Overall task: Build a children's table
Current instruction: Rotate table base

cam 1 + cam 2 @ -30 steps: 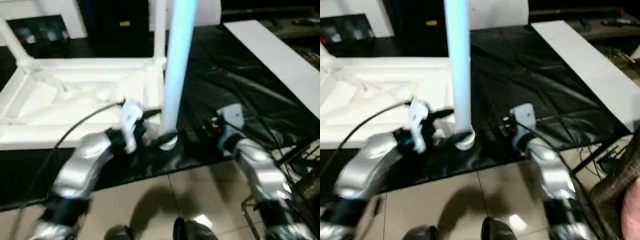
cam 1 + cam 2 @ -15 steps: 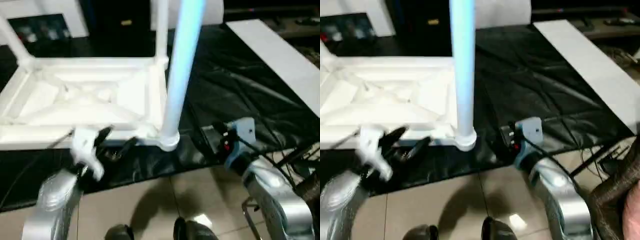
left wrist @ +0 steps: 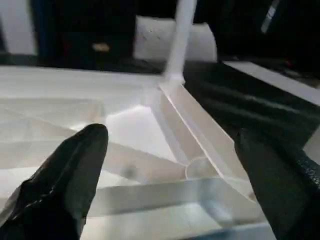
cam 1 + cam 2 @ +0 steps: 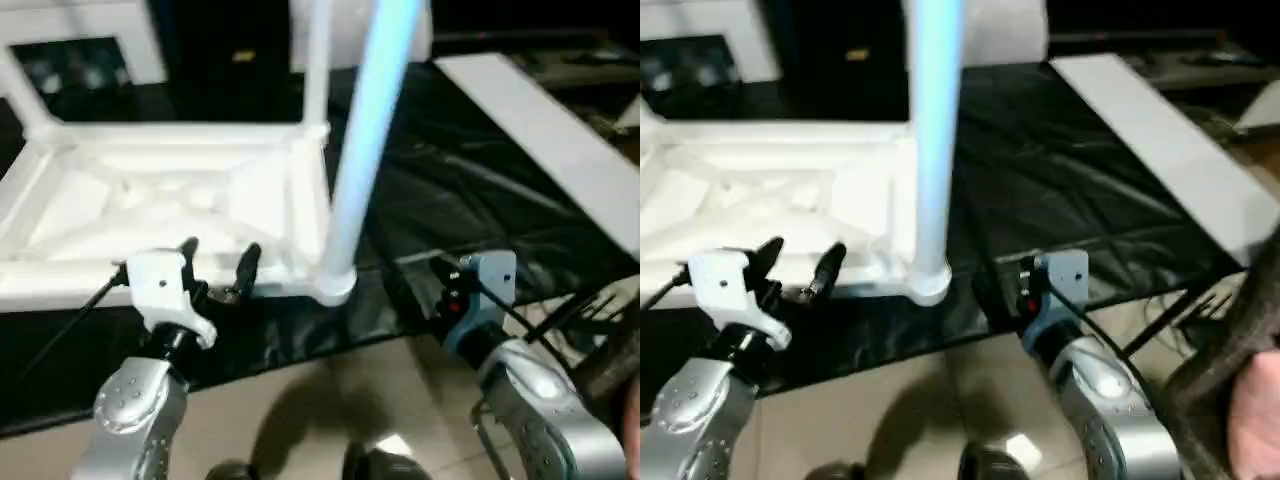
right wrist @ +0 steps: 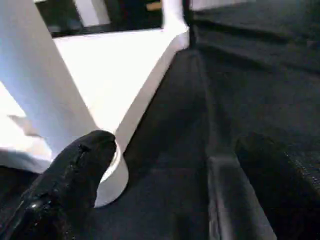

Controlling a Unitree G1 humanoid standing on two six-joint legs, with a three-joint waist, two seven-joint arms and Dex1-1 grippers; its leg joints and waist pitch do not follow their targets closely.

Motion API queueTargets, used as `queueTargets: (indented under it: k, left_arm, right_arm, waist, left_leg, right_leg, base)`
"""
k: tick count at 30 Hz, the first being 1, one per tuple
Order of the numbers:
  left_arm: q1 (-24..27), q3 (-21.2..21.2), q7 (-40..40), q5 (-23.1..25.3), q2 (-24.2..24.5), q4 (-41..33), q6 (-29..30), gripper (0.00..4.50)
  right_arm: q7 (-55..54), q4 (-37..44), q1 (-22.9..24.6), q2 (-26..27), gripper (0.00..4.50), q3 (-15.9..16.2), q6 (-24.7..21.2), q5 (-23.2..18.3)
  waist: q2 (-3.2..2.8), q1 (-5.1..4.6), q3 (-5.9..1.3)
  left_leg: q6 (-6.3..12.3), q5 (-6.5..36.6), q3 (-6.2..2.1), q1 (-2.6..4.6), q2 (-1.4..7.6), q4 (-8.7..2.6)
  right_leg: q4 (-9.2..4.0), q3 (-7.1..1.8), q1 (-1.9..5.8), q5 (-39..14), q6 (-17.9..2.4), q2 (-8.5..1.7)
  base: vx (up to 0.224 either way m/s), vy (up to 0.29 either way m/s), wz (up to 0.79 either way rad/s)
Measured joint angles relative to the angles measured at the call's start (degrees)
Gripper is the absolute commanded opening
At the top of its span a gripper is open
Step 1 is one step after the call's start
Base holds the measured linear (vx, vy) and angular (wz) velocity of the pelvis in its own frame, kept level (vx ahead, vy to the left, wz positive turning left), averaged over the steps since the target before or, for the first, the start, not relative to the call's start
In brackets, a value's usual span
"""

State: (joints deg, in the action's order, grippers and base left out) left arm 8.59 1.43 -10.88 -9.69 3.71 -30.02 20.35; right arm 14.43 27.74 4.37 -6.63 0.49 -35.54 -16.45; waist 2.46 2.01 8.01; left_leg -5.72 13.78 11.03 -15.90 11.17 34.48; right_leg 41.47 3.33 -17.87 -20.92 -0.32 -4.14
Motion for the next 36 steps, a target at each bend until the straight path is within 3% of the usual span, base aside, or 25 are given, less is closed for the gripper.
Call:
queueTargets:
  k: [1, 2, 3, 4, 5, 6, 7, 8, 9, 10, 11, 12, 13, 14, 15, 16, 17, 18, 19, 20, 22, 26, 28, 31, 36]
  left_arm:
    - [0.9, -0.5, 0.1, 0.3, -1.1, 0.0, 0.3, 4.46]
    - [1.7, -1.6, 0.2, 0.5, -1.2, 0.1, 0.7, 4.46]
    - [2.2, -2.7, 0.2, 0.5, -1.2, 0.3, 1.0, 4.46]
    - [2.2, -3.3, 0.3, 0.5, -1.2, 0.0, 1.0, 4.46]
    - [2.1, -3.4, 0.5, 0.5, -1.1, -0.5, 0.9, 4.46]
    - [2.2, -3.4, 0.5, 0.6, -1.1, -0.9, 0.8, 4.46]
    - [2.3, -3.5, 0.6, 0.6, -1.1, -1.2, 0.8, 4.46]
    - [2.8, -3.5, 0.9, 0.7, -1.0, -1.4, 0.8, 4.46]
    - [3.3, -2.8, 1.4, 0.8, -0.6, -1.5, 0.8, 4.46]
    - [3.3, -2.0, 1.8, 1.1, -0.4, -0.9, 1.0, 4.46]
    - [3.5, -2.0, 2.3, 1.1, -0.8, -0.4, 1.2, 4.46]
    - [3.6, -2.0, 2.5, 1.1, -1.2, -0.4, 1.2, 4.46]
    - [3.3, -2.3, 2.5, 1.4, -1.2, -0.5, 1.2, 4.46]
    - [2.9, -2.5, 2.5, 1.6, -1.2, -0.5, 1.2, 4.46]
    - [2.6, -2.6, 2.5, 1.6, -1.1, -0.6, 1.2, 4.46]
    - [2.5, -2.8, 2.5, 1.7, -1.1, -0.4, 1.1, 4.46]
    - [2.9, -3.0, 2.5, 1.7, -1.4, 0.0, 1.3, 4.46]
    - [3.0, -3.7, 2.4, 1.7, -1.5, -0.1, 1.2, 4.46]
    - [3.0, -3.9, 2.4, 1.6, -1.4, -0.1, 1.2, 4.46]
    - [2.8, -4.0, 2.4, 1.7, -1.1, -0.1, 1.2, 4.46]
    - [3.2, -4.1, 2.4, 1.8, -0.3, -0.2, 1.2, 4.46]
    - [4.4, -4.2, 2.4, 2.4, 0.1, -0.2, 1.5, 4.46]
    - [4.2, -4.0, 2.2, 1.5, 0.1, -0.2, 1.9, 4.46]
    - [4.0, -4.5, 0.3, 1.5, 1.9, -0.2, 1.7, 4.46]
    - [3.0, -4.4, -2.1, 0.6, 4.0, 0.1, 1.6, 4.46]
  right_arm:
    - [-0.2, 0.2, -0.6, -0.8, 4.50, -0.1, -0.3, 0.2]
    - [-0.4, 0.2, -0.3, -1.3, 4.50, 0.0, -0.5, 0.5]
    - [-0.6, 0.2, 0.2, -1.7, 4.50, 0.0, -0.6, 0.9]
    - [-0.9, 0.2, 0.4, -2.3, 4.50, -0.1, -0.9, 1.4]
    - [-1.1, 0.3, 0.3, -2.6, 4.50, -0.1, -0.9, 1.6]
    - [-1.3, 0.4, 0.3, -2.6, 4.50, -0.2, -0.9, 2.0]
    - [-1.5, 0.4, 0.3, -2.6, 4.50, -0.2, -0.7, 2.3]
    - [-2.0, 0.2, 0.2, -2.2, 4.50, -0.6, -0.6, 2.7]
    - [-2.2, 0.2, -0.4, -1.3, 4.50, -0.5, -0.5, 2.6]
    - [-2.3, 0.2, -0.9, -0.9, 4.50, -0.4, -0.3, 2.5]
    - [-2.9, 0.3, -0.9, -0.4, 4.50, -1.1, -0.2, 2.2]
    - [-3.3, 0.3, -0.9, 0.1, 4.50, -1.9, -0.2, 2.0]
    - [-3.9, 0.3, -0.9, 0.0, 4.50, -2.6, -0.2, 1.8]
    - [-4.1, 0.3, -0.9, -0.3, 4.50, -2.9, -0.2, 1.8]
    - [-4.2, 0.3, -0.9, -0.6, 4.50, -3.3, -0.1, 1.8]
    - [-4.1, 0.2, -0.9, -1.1, 4.50, -3.6, -0.1, 1.8]
    - [-4.1, -0.3, -0.7, -1.6, 4.50, -3.8, -0.2, 1.9]
    - [-4.1, -0.4, -0.7, -1.9, 4.50, -4.0, -0.2, 1.9]
    - [-3.9, -0.4, -0.8, -2.0, 4.50, -3.8, -0.2, 1.8]
    - [-3.6, -0.4, -0.7, -2.0, 4.50, -3.6, -0.2, 1.8]
    - [-2.5, -0.2, -0.3, -2.0, 4.50, -2.6, -0.2, 1.6]
    - [-1.9, 0.7, 0.8, -2.5, 4.50, -1.2, -0.5, 1.5]
    - [-3.1, 0.9, 1.3, -1.0, 4.50, -1.9, -0.5, 1.2]
    - [-3.7, 0.9, 2.2, -1.4, 4.50, -2.2, -0.5, 1.3]
    - [-2.5, 0.9, 2.9, -3.3, 4.50, -1.7, -0.8, 1.5]
  waist:
    - [-0.70, 1.41, -0.10]
    - [-1.10, 2.02, -0.10]
    - [-1.37, 2.47, -0.22]
    - [-2.11, 2.77, -0.60]
    - [-2.99, 2.89, -1.06]
    - [-3.85, 2.79, -1.33]
    - [-4.88, 2.64, -1.47]
    - [-5.71, 2.23, -1.59]
    - [-4.72, 1.27, -1.42]
    - [-3.66, 0.16, -1.51]
    - [-3.64, -0.75, -1.76]
    - [-3.79, -0.96, -1.90]
    - [-3.53, -1.22, -2.13]
    - [-2.65, -1.15, -2.33]
    - [-1.40, -0.94, -2.24]
    - [0.14, -0.84, -1.91]
    - [0.36, -0.47, -1.79]
    - [-0.43, 0.02, -1.76]
    - [-0.79, 0.23, -1.72]
    - [-1.18, 0.28, -1.62]
    - [-1.58, -0.50, -1.55]
    - [-2.09, -2.41, -1.29]
    - [-2.12, -3.35, -1.32]
    - [-1.97, -3.50, -1.38]
    - [-2.47, -3.92, -1.72]
  left_leg:
    - [3.06, 2.7, -1.65, -1.83, -0.20, 3.66]
    - [5.03, 3.7, -2.59, -2.89, -1.40, 6.01]
    - [6.27, 3.7, -3.75, -4.14, -3.17, 8.13]
    - [7.47, 3.4, -4.31, -5.31, -4.94, 8.38]
    - [8.77, 2.8, -4.43, -6.37, -5.32, 7.29]
    - [10.51, 1.8, -4.42, -7.23, -5.14, 5.24]
    - [11.45, 0.9, -4.54, -7.24, -4.76, 2.31]
    - [9.80, -0.6, -6.08, -6.46, -4.46, 3.01]
    - [8.63, -0.1, -7.01, -6.29, -6.08, 3.01]
    - [8.90, 0.5, -7.60, -6.17, -7.10, 3.29]
    - [9.09, 1.3, -7.82, -5.74, -7.45, 3.54]
    - [8.82, 1.7, -7.68, -5.26, -7.61, 3.61]
    - [8.65, 2.0, -7.36, -4.72, -8.28, 3.66]
    - [8.52, 2.2, -6.62, -4.44, -9.07, 3.69]
    - [8.26, 2.4, -5.61, -4.00, -10.24, 3.80]
    - [8.35, 3.5, -4.44, -3.54, -11.57, 4.34]
    - [8.22, 3.7, -4.40, -3.37, -11.35, 4.43]
    - [8.06, 3.8, -4.75, -2.93, -11.01, 3.84]
    - [7.71, 3.7, -4.81, -2.83, -10.56, 3.49]
    - [7.26, 3.7, -4.67, -2.63, -9.87, 3.21]
    - [7.31, 4.0, -4.55, -2.60, -9.10, 3.27]
    - [6.95, 3.8, -4.30, -2.58, -8.39, 3.35]
    - [6.56, 3.5, -4.07, -2.63, -7.49, 3.35]
    - [6.27, 3.4, -4.05, -3.18, -7.10, 3.13]
    - [5.63, 3.0, -4.25, -3.47, -6.91, 2.55]
  right_leg:
    - [-0.60, -0.90, 0.72, -0.2, -0.4, 1.60]
    - [-1.16, -1.16, 1.34, -0.3, -0.5, 1.86]
    - [-2.22, -1.46, 2.31, -0.2, -0.6, 2.12]
    - [-4.10, -0.71, 3.69, -0.2, -0.6, 2.12]
    - [-5.70, 1.13, 4.97, 0.0, -0.4, 1.95]
    - [-7.41, 3.58, 6.66, 0.0, -0.2, 1.95]
    - [-8.78, 5.89, 8.40, -0.3, 0.3, 2.35]
    - [-9.58, 7.14, 10.23, -1.1, 1.0, 2.93]
    - [-6.98, 5.81, 9.57, -2.3, 1.6, 2.86]
    - [-1.88, 3.72, 7.16, -2.9, 1.7, 3.01]
    - [2.97, 1.56, 3.21, -3.0, 1.8, 3.88]
    - [4.09, 0.82, -0.07, -2.4, 2.9, 3.97]
    - [3.48, -0.05, -4.28, -0.4, 4.8, 3.28]
    - [1.07, -1.14, -6.38, 2.6, 5.4, 2.52]
    - [-3.41, -2.35, -7.68, 6.8, 4.8, 1.34]
    - [-5.78, -3.88, -8.27, 13.9, 2.4, -0.15]
    - [-5.82, -4.32, -7.91, 13.6, 2.6, -0.04]
    - [-6.65, -4.00, -7.38, 13.7, 1.9, 0.11]
    - [-7.55, -3.67, -6.79, 13.8, 1.1, 0.37]
    - [-8.62, -3.40, -6.01, 14.1, 0.6, 0.80]
    - [-9.44, -2.54, -5.41, 14.0, -0.5, 1.04]
    - [-9.57, -2.09, -4.89, 13.6, -0.2, 1.09]
    - [-9.80, -1.10, -4.86, 13.5, 0.0, 1.08]
    - [-9.69, -0.55, -5.20, 13.4, 0.1, 1.07]
    - [-9.69, -0.05, -5.46, 13.3, 0.1, 1.00]
  base:
    - [0.186, -0.083, -0.09]
    - [0.076, -0.023, -0.01]
    - [0.166, -0.036, 0.14]
    - [0.174, -0.004, 0.34]
    - [0.174, -0.004, 0.34]
    - [0.205, 0.053, 0.60]
    - [0.259, 0.092, 0.73]
    - [0.259, 0.092, 0.73]
    - [0.309, 0.057, 0.60]
    - [0.307, 0.021, 0.56]
    - [0.307, 0.021, 0.56]
    - [0.243, 0.047, 0.30]
    - [0.187, 0.058, 0.14]
    - [0.187, 0.058, 0.14]
    - [0.008, 0.025, 0.21]
    - [-0.103, -0.017, 0.27]
    - [-0.103, -0.017, 0.27]
    - [-0.003, -0.044, 0.18]
    - [0.000, 0.000, 0.00]
    - [0.000, 0.000, 0.00]
    - [0.000, 0.000, 0.00]
    - [0.000, 0.000, 0.00]
    - [0.002, -0.058, 0.16]
    - [-0.008, -0.075, 0.10]
    - [-0.001, -0.026, 0.02]
